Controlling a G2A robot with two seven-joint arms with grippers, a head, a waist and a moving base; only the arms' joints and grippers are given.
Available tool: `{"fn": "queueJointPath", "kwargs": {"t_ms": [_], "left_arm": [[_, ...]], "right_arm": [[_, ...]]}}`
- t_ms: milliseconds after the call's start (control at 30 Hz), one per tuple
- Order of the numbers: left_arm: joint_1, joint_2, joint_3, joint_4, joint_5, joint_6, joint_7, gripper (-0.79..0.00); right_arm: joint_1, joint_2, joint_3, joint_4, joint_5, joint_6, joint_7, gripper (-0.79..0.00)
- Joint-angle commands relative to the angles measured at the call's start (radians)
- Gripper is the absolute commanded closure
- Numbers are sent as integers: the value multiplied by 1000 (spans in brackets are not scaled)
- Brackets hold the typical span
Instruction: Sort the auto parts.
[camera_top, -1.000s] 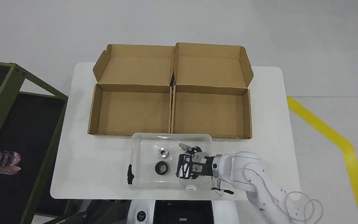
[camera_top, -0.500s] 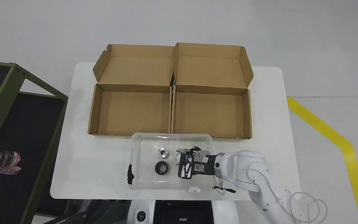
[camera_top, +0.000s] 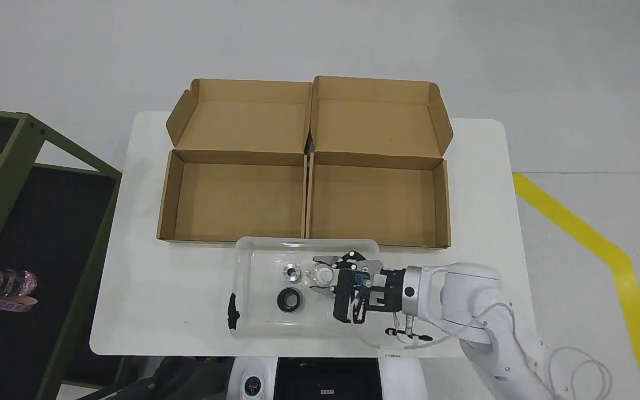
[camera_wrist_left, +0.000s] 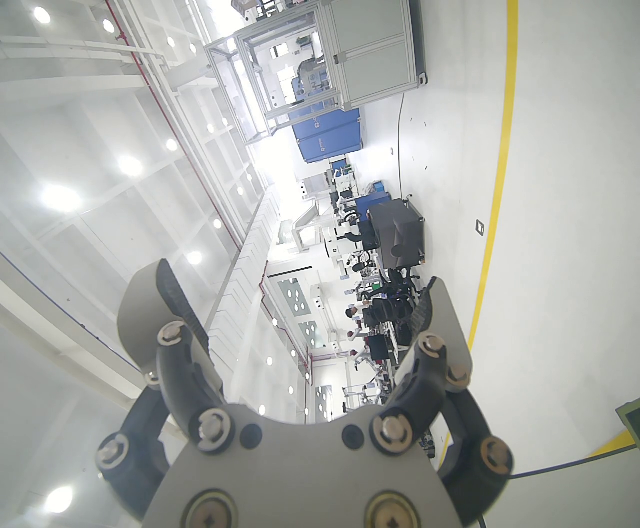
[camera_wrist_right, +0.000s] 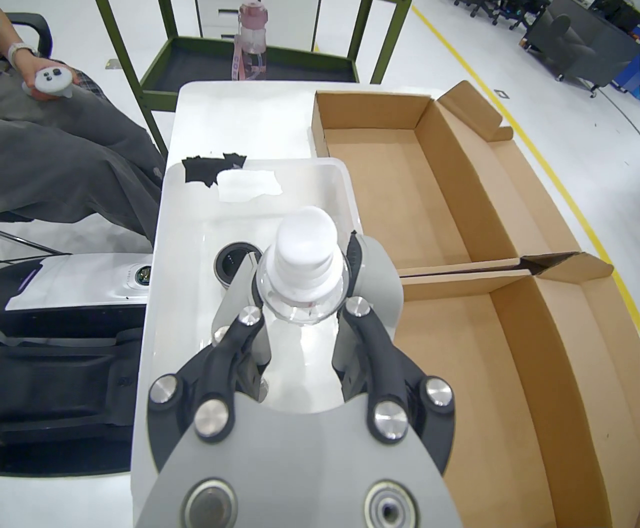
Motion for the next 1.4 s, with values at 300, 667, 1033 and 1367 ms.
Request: {"fn": "queueJointPath", "kwargs": {"t_ms": [300,667,1033,1367], "left_arm": [[0,0,0,0,0,0,0,-785],[0,0,0,0,0,0,0,-785],[0,0,0,0,0,0,0,-785],[0,0,0,0,0,0,0,-785]], "right_arm": [[42,2,60,49,170,63,-113,0],[81,2,70,114,340,84,-154,0],[116,2,48,134,364,105,-154,0],[154,0,29,156,348,129,-141,0]]}}
